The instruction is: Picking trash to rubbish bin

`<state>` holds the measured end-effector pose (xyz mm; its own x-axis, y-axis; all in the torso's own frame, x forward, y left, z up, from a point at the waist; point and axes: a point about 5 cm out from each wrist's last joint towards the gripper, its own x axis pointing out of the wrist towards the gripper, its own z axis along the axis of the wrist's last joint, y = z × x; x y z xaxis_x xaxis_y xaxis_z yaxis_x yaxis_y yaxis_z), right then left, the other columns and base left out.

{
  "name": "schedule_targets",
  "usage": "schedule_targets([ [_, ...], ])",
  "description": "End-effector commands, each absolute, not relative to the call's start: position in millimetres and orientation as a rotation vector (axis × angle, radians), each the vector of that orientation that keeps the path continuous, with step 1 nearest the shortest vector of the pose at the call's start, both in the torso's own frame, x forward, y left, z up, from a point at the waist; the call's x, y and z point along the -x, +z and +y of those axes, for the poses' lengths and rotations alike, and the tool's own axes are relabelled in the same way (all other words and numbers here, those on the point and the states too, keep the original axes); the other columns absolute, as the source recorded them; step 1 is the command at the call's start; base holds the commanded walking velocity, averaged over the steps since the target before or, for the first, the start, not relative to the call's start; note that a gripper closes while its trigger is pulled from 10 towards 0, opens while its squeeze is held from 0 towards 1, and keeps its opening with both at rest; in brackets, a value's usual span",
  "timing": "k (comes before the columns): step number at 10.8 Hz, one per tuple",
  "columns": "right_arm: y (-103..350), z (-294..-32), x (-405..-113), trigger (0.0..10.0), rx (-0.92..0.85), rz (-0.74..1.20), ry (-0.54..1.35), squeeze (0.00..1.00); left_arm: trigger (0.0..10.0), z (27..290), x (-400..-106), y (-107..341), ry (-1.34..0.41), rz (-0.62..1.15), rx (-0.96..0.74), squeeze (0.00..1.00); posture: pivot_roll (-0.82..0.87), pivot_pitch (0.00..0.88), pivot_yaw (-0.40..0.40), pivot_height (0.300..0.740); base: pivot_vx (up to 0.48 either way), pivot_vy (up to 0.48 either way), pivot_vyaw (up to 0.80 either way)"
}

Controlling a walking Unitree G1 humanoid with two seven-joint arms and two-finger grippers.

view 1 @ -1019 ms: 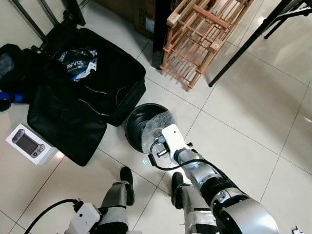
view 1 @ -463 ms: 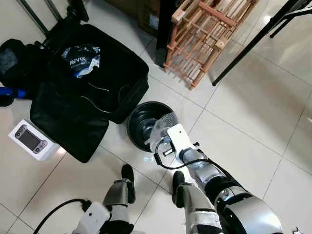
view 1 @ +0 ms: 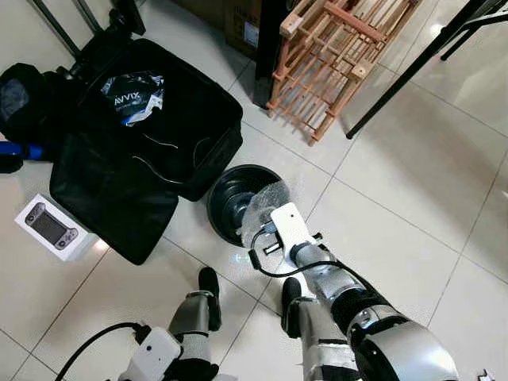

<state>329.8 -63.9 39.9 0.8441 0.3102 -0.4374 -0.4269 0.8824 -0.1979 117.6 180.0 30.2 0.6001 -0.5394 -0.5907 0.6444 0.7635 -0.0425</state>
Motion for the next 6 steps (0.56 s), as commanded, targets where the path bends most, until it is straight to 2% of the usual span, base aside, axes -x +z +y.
schedule_targets([
  [1, 23, -65, -317, 10.0, 0.254, 0.477, 0.397, 0.0, 10.0, 180, -81, 4, -0.701, 0.807, -0.162, 0.0, 0.26, 0.6, -0.021, 0.74, 0.0, 0.0, 0.0],
  [3, 23, -61, -316, 10.0, 0.232, 0.477, 0.412, 1.0, 10.0, 185, -75, 2, -0.693, 0.823, -0.166, 0.0, 0.27, 0.612, -0.018, 0.74, 0.0, 0.0, 0.0],
  [4, 23, -58, -315, 10.0, 0.225, 0.477, 0.42, 1.0, 10.0, 199, -70, 2, -0.684, 0.836, -0.172, 0.0, 0.28, 0.615, -0.016, 0.74, 0.0, 0.0, 0.0],
  [6, 21, -58, -313, 10.0, 0.216, 0.484, 0.427, 1.0, 10.0, 203, -69, 2, -0.68, 0.837, -0.178, 0.0, 0.28, 0.618, -0.016, 0.74, 0.0, 0.0, 0.0],
])
